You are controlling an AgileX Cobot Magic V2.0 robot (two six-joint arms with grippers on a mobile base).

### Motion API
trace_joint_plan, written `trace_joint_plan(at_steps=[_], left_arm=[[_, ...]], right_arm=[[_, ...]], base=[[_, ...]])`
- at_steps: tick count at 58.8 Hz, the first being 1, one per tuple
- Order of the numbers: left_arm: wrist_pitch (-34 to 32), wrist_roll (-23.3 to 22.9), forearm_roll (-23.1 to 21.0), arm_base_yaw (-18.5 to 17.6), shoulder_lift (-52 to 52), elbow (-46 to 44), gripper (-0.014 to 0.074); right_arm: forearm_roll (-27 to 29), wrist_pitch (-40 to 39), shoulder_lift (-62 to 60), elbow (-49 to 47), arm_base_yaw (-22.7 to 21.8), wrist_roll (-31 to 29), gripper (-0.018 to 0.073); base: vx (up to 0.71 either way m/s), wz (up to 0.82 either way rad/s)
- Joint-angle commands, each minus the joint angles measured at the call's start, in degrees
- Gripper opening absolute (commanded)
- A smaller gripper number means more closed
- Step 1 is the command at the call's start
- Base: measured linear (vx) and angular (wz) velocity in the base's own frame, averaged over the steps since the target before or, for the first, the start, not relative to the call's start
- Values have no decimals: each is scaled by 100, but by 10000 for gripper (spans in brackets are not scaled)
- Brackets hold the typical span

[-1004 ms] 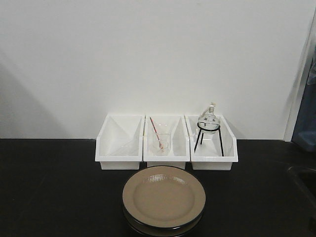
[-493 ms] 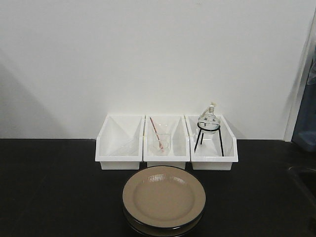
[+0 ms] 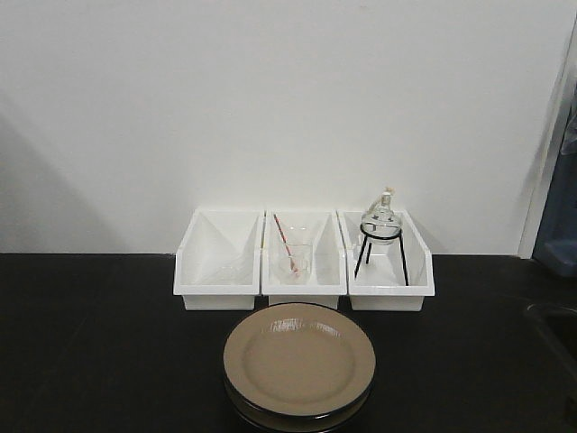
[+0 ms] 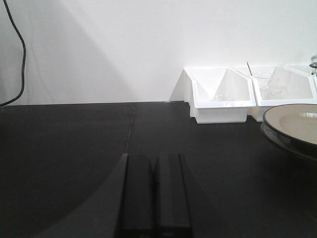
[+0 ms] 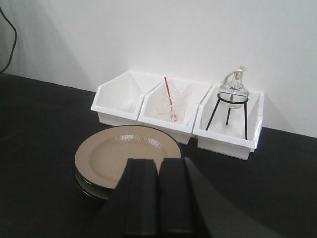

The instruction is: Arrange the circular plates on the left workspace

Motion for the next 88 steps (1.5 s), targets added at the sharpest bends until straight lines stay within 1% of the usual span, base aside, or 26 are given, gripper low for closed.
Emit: trace_joint_plan(at_steps=[1, 41, 46, 49, 52, 54, 55, 56, 57, 60, 61, 64, 65, 68, 69, 71, 72, 75, 82, 88], left_arm=[[-452, -55, -1, -14, -90, 67, 0], [-417, -55, -1, -14, -90, 67, 3], [-417, -55, -1, -14, -90, 67, 3], [-417, -55, -1, -14, -90, 67, 3], [-417, -55, -1, -14, -90, 67, 3], [-417, -55, -1, -14, -90, 67, 3], [-417, -55, -1, -14, -90, 67, 3], [-417, -55, -1, -14, -90, 67, 3], [-417, -55, -1, -14, -90, 67, 3], [-417, -55, -1, -14, -90, 67, 3], [-417, -55, -1, -14, -90, 67, 3], [-417, -55, -1, -14, -90, 67, 3], [-417, -55, -1, -14, -90, 67, 3], [-417, -55, -1, -14, -90, 67, 3], [-417, -55, -1, -14, -90, 67, 3], [-417, -55, -1, -14, -90, 67, 3], [-417, -55, -1, -14, -90, 67, 3], [-417, -55, -1, -14, -90, 67, 3], [-417, -55, -1, -14, -90, 67, 3], [-417, -55, -1, -14, -90, 67, 3]], right_arm=[[166, -253, 33, -170, -15, -5, -5], [163, -259, 33, -170, -15, -5, -5], [-16, -299, 33, -170, -15, 67, -5], [-303, -282, 33, -164, -15, 352, -5], [-858, -282, 33, -163, -15, 901, -5], [-1488, -314, 33, -163, -15, 1458, -5], [-1937, -323, 33, -163, -15, 1718, -5], [-2257, -329, 33, -163, -15, 2000, -5], [-2756, -344, 33, -163, -15, 2460, -5], [-3739, -374, 33, -152, -15, 3583, -5], [-4205, -427, 26, -122, -15, 4060, -5], [-5018, -677, -62, 21, -15, 4976, -5], [-5356, -763, -118, 113, -15, 5400, -5], [-5962, -1079, -273, 350, -15, 6128, -5], [-6091, -1238, -370, 493, -15, 6418, -5], [-6329, -1455, -520, 707, -15, 6784, -5], [-6419, -1618, -648, 877, -15, 6884, -5], [-6451, -1969, -990, 1299, -15, 7106, -5], [-6282, -2481, -1912, 2309, -15, 7119, -5], [-6151, -2541, -2529, 2896, -15, 7127, -5]], base=[[0, 0], [0, 0], [0, 0], [0, 0], [0, 0], [0, 0], [0, 0], [0, 0], [0, 0], [0, 0], [0, 0], [0, 0], [0, 0], [0, 0], [0, 0], [0, 0], [0, 0], [0, 0], [0, 0], [0, 0]])
